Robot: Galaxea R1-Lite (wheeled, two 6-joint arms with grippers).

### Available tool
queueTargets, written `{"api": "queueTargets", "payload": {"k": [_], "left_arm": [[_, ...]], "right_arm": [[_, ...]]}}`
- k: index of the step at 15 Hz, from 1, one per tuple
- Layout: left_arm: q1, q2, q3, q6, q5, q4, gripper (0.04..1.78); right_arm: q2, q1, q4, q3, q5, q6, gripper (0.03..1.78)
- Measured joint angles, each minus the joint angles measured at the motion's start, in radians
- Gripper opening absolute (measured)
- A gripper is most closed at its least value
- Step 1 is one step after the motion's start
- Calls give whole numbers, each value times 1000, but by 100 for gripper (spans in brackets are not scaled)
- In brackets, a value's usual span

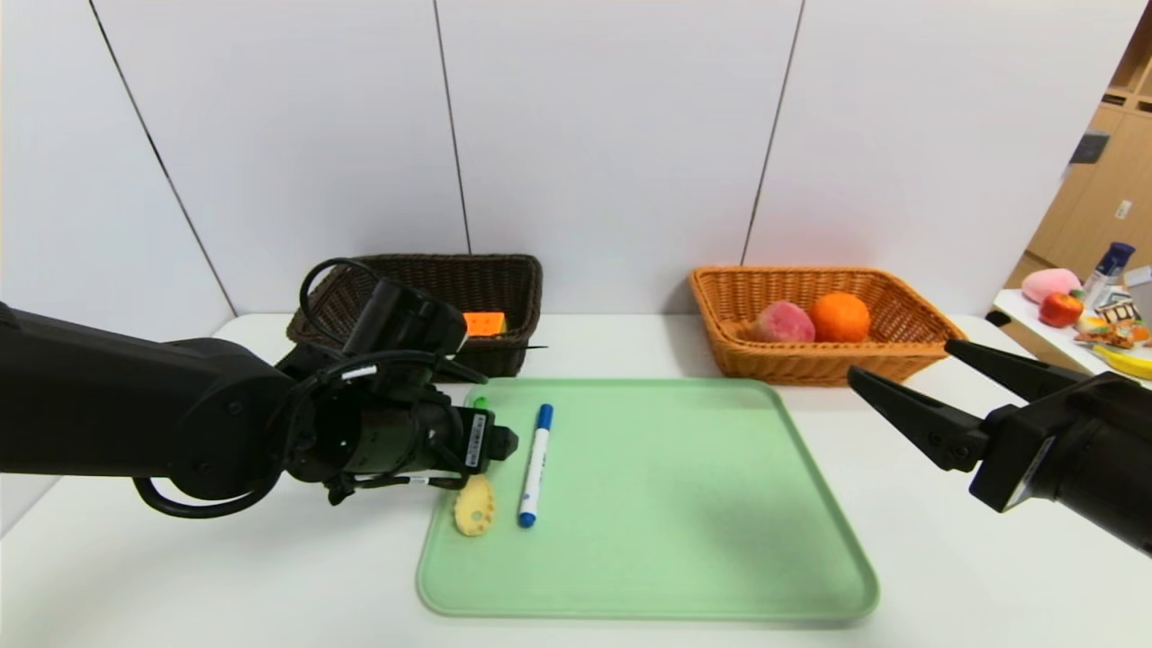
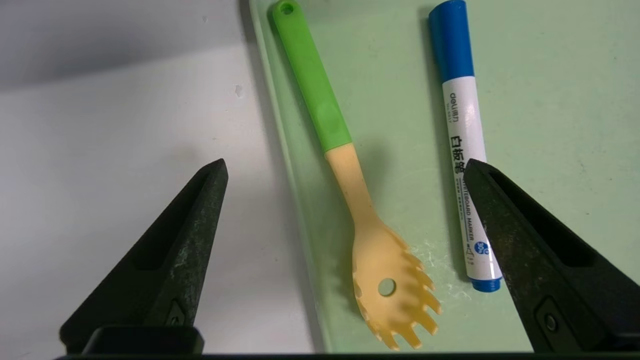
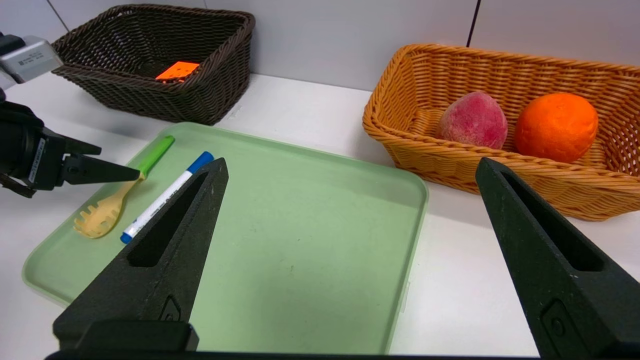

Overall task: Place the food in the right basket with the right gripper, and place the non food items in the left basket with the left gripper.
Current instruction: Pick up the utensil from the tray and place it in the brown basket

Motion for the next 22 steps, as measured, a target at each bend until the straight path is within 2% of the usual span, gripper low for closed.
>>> {"api": "queueTargets", "payload": {"k": [13,16,20,22], "left_arm": [[1,76,72,10,13,-144,169],[0,81,83,12,11,-163,122],[1,83,85,12,13,-163,78],[2,83,85,11,18,-164,35]], "right_arm": [[-19,0,2,1,0,4,171],[-22,0,3,1,0,4,171],[-22,0,2,1,1,3,171],[-22,0,2,0,1,3,171]]}}
